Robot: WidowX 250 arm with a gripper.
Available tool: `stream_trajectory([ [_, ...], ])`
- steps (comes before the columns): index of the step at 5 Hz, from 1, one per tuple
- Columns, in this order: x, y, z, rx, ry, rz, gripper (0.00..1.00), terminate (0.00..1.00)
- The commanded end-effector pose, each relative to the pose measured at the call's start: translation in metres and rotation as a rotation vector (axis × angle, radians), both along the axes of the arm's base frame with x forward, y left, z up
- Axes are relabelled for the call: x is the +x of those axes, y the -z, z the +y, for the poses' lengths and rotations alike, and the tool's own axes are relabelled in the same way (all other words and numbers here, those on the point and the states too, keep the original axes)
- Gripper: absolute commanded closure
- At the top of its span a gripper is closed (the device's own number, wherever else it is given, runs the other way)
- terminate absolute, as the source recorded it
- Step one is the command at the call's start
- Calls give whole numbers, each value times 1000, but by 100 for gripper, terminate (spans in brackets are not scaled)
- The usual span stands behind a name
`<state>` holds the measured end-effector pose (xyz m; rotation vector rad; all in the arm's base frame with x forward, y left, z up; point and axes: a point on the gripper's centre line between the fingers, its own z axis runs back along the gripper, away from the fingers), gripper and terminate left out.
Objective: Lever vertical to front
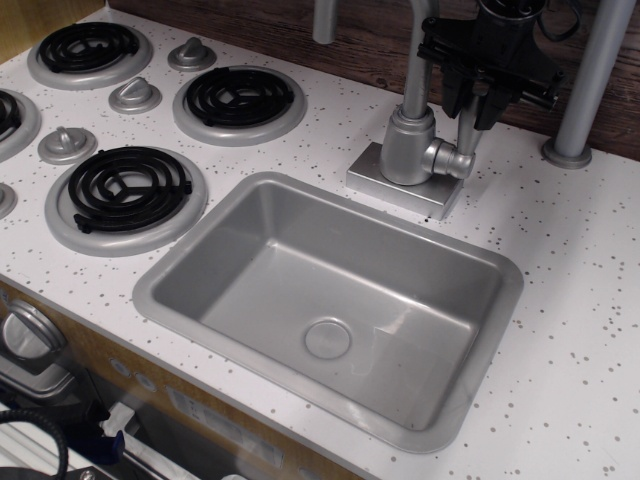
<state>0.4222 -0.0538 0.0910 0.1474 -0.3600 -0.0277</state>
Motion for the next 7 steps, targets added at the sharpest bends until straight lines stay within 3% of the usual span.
stream_trajectory([
  [1, 11, -22, -3, -3, 14, -53, 100, 0],
  [4, -36, -11, -15, -60, -72, 80, 100, 0],
  [5, -41, -2, -13, -87, -74, 118, 100, 0],
  [6, -42, 16, -12, -136, -73, 210, 100, 0],
  [7, -48, 27, -13, -131, -95, 247, 100, 0],
])
